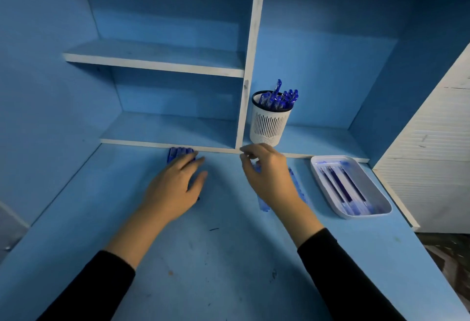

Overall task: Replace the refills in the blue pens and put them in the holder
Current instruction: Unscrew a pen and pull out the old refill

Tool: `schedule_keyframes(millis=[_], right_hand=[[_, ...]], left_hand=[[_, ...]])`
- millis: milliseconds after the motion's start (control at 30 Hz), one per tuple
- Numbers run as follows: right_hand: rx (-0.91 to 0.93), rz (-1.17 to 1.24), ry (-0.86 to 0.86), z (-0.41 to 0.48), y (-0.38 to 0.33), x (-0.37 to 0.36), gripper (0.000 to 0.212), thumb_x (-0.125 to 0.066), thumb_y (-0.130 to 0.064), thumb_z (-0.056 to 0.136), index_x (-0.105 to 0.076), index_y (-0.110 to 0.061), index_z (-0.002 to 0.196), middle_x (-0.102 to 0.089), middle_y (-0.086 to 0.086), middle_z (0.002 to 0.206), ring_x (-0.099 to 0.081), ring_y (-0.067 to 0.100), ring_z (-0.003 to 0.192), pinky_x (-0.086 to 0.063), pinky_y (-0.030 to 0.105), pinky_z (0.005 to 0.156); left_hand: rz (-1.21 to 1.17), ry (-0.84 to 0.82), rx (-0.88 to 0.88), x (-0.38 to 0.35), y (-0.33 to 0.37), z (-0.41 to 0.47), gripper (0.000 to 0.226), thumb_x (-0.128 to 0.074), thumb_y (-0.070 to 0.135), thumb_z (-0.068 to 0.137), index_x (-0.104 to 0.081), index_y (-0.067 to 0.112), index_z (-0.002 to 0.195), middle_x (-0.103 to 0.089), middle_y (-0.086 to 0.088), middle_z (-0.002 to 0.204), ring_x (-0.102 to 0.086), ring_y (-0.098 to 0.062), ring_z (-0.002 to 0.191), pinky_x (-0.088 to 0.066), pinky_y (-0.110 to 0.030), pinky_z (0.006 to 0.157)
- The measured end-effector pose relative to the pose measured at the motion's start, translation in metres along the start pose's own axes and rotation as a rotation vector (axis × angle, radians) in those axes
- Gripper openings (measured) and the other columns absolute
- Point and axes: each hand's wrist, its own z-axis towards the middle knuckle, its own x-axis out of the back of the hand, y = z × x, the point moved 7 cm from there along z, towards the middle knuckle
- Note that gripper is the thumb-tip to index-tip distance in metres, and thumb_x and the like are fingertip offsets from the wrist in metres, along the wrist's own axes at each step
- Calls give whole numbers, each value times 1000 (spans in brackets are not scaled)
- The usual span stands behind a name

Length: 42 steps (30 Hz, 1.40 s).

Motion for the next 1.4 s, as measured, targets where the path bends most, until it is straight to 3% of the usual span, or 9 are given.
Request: schedule_keyframes(millis=[133, 233, 400, 600, 900, 1067, 1133, 1267, 1400], right_hand=[[41, 22, -238, -23, -13, -50, 25, -59, -13, 89, -69, -4, 110, -69, 10, 107, -64, 22, 98, -47, 21, 88], [49, 33, -348, -29, -21, -73, 28, -59, -12, 89, -68, -4, 114, -68, 12, 110, -62, 25, 102, -41, 17, 92], [39, 66, -367, -23, -25, -90, 25, -62, -7, 88, -69, -3, 112, -69, 13, 105, -63, 26, 100, -34, 7, 87], [30, 86, -392, -20, -24, -96, 22, -66, -12, 87, -73, -11, 108, -65, 11, 105, -61, 21, 97, -38, 10, 89], [-123, 39, -395, -12, -15, -90, 19, -73, -6, 78, -73, -9, 96, -59, 5, 88, -50, 8, 68, -35, -2, 69], [-272, 2, -418, -13, -7, -83, 19, -65, -4, 81, -72, -11, 98, -63, 0, 83, -55, 11, 72, -38, 0, 62], [-363, 59, -418, -16, -3, -77, 19, -63, -5, 84, -71, -13, 100, -63, -1, 83, -60, 13, 74, -41, 6, 59], [-560, 302, -376, -30, 1, -64, 17, -64, -11, 89, -72, -20, 101, -69, 3, 88, -59, 8, 58, -45, 10, 53], [-669, 574, -313, -49, -7, -51, 17, -67, -12, 89, -72, -24, 100, -69, 1, 90, -60, 6, 67, -51, 23, 66]], left_hand=[[8, 33, 55, 11, -30, -8, 64, -34, 51, 90, -54, 17, 141, -41, 2, 154, -38, -18, 141, -35, -34, 111], [-32, 30, 94, 8, -50, -12, 54, -43, 43, 98, -48, 17, 145, -36, 1, 156, -35, -19, 142, -30, -32, 113], [-130, -3, 127, -3, -57, -12, 52, -50, 30, 100, -39, 19, 150, -28, 7, 159, -28, -11, 145, -18, -17, 111], [-62, -56, 126, -7, -56, -13, 56, -48, 32, 100, -32, 21, 153, -17, 9, 163, -24, -12, 147, -21, -26, 115], [-61, -62, 152, -6, -55, -14, 57, -46, 36, 101, -30, 23, 154, -15, 12, 163, -23, -11, 147, -21, -27, 116], [-62, -86, 157, -6, -54, -14, 56, -43, 38, 102, -28, 25, 155, -13, 14, 163, -21, -10, 147, -20, -26, 116], [-60, -90, 156, -6, -54, -14, 56, -43, 38, 102, -28, 25, 154, -13, 13, 163, -21, -10, 147, -20, -26, 116], [-55, -2, 76, 1, -47, -14, 55, -41, 40, 102, -33, 18, 153, -18, 7, 163, -22, -11, 148, -19, -22, 114], [-130, 100, -36, 9, -25, -17, 61, -33, 48, 98, -36, 17, 151, -31, 5, 159, -28, -8, 145, -24, -21, 114]])
